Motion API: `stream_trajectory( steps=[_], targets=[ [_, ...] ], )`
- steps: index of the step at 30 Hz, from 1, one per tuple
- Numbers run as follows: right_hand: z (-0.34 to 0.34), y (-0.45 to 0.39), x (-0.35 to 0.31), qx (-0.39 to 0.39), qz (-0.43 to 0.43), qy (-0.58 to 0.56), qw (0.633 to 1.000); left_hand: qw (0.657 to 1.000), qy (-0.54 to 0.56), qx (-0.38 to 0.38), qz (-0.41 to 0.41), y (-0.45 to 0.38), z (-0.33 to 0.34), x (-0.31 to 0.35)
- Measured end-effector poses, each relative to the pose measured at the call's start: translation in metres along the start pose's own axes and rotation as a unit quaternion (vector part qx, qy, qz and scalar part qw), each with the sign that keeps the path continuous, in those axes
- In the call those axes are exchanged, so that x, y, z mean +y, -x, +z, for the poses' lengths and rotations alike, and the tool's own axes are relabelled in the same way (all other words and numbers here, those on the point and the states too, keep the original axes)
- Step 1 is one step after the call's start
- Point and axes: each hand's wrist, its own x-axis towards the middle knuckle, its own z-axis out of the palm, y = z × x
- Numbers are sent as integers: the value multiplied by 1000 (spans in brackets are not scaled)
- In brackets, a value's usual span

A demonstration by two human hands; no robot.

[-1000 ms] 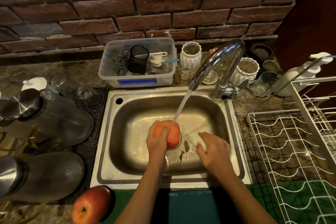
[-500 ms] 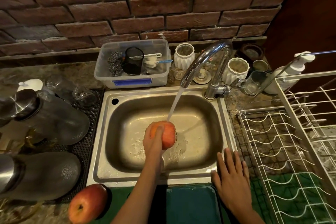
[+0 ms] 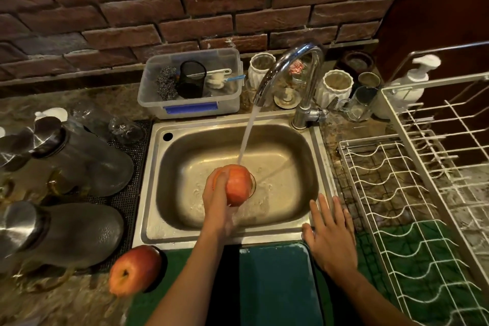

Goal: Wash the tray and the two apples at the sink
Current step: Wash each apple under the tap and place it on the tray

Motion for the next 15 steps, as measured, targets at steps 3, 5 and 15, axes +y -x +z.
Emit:
stream_trajectory(
  steps=[3,5,15],
  targets=[
    [2,0,1,13,3,-20,1000,1000,7,-22,13,17,-13,0],
    [3,0,1,20,4,-21,1000,999,4,-38,22,31,-26,-1],
    [9,-3,2,28,0,-20,999,912,-353,25,206,106,-118,-41]
  ],
)
